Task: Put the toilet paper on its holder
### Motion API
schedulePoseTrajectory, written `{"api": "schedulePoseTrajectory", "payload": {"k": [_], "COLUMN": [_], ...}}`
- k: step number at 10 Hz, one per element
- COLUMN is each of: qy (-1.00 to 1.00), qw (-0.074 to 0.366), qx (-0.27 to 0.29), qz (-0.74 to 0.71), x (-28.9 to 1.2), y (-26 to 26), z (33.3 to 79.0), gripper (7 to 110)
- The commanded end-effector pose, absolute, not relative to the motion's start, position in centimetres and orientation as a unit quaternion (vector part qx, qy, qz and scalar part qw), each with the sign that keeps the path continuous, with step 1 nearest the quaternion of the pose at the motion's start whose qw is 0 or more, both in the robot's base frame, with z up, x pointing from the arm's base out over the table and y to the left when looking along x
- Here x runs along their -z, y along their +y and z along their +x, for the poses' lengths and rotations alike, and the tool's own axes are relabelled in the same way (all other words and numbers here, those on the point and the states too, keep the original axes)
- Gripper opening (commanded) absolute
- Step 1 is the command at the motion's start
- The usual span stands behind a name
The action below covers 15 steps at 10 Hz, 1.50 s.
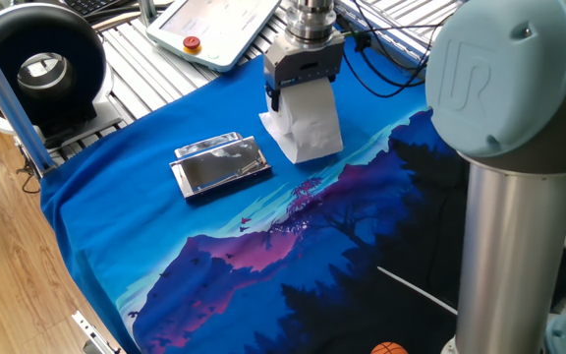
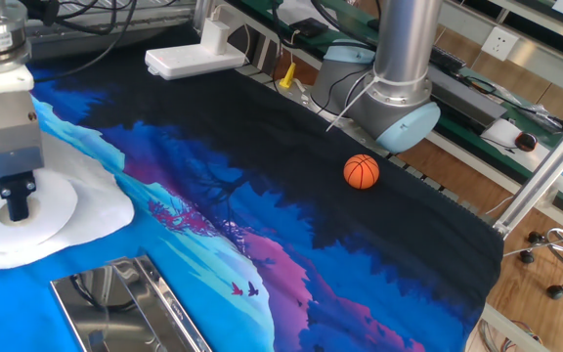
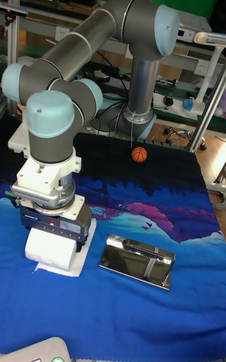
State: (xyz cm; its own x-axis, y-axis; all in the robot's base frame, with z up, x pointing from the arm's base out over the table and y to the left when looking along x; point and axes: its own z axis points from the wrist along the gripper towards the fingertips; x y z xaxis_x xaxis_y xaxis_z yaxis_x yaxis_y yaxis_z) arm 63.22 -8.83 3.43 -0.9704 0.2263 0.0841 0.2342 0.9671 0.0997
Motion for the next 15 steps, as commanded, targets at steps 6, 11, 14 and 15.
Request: {"api": "schedulePoseTrajectory", "payload": {"k": [6, 11, 14, 15], "qy": [-0.994, -0.994, -0.994, -0.994], "qw": [0.023, 0.037, 0.047, 0.051], "qx": [0.08, 0.085, 0.083, 0.076], "qz": [-0.076, -0.05, -0.052, -0.056], "x": [-3.7, -3.4, -3.9, -4.0], "y": [-8.4, -7.8, -8.0, -8.3], "z": [63.7, 63.1, 62.6, 62.4], "gripper": [22, 44, 66, 66]}}
